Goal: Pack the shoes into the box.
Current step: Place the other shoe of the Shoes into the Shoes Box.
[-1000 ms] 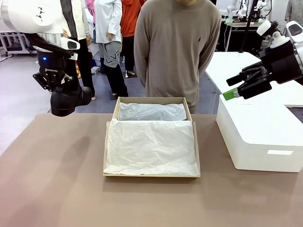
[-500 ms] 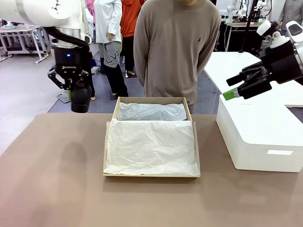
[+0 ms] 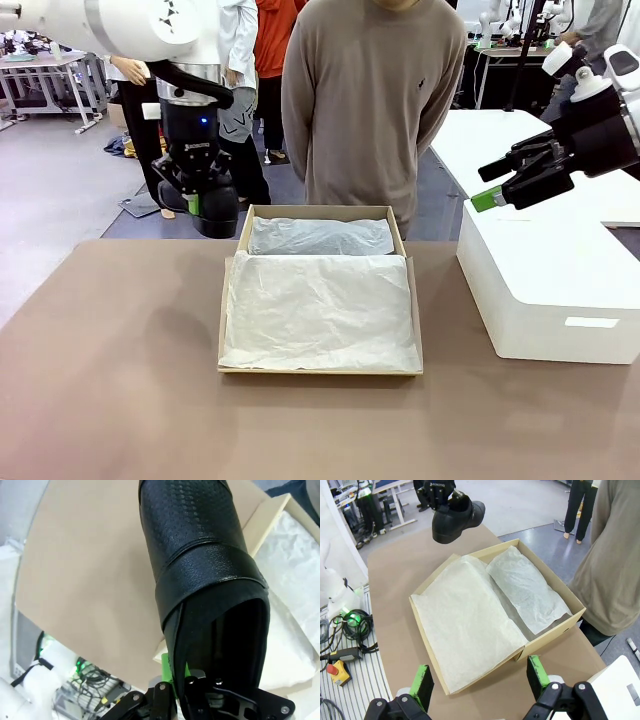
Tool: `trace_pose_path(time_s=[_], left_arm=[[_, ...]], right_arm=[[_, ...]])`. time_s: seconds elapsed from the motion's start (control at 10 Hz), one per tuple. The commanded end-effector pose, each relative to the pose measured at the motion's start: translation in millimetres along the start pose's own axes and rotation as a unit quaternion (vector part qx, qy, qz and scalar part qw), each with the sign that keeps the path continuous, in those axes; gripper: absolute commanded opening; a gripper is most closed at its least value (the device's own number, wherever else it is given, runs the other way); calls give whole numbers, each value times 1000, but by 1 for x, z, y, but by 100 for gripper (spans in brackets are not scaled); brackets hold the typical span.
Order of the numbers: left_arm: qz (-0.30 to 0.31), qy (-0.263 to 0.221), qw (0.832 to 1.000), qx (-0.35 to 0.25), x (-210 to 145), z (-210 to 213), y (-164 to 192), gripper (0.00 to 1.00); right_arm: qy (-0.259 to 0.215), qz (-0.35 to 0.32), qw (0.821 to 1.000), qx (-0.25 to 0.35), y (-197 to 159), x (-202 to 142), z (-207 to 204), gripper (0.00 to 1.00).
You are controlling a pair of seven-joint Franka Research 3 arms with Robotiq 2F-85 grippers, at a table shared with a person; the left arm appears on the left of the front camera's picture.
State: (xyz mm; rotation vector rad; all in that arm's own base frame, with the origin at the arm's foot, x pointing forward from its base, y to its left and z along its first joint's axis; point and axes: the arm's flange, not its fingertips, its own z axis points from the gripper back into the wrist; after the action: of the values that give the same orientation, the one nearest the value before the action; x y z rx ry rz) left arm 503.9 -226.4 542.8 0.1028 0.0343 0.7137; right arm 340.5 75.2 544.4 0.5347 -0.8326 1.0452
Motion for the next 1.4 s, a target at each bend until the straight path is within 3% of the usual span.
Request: trace_pose_path(time_s=[0.0, 0.5, 0.8, 1.0, 1.3], left_arm=[[-11, 0, 1000, 1, 5, 2, 6, 0], [-6, 2, 1000, 3, 3, -3, 0, 0], [101, -20, 994, 29, -19, 3, -22, 0], [205, -25, 978, 17, -38, 11, -46, 0], [239, -28, 971, -8, -68, 4, -96, 0]], right_arm=[[-18, 11, 1000, 3, -3, -1, -4, 100], [-18, 11, 1000, 3, -3, -1, -4, 100], [-18, 11, 1000, 3, -3, -1, -4, 100], [-18, 11, 1000, 3, -3, -1, -4, 100], [-18, 11, 1000, 3, -3, -1, -4, 100]])
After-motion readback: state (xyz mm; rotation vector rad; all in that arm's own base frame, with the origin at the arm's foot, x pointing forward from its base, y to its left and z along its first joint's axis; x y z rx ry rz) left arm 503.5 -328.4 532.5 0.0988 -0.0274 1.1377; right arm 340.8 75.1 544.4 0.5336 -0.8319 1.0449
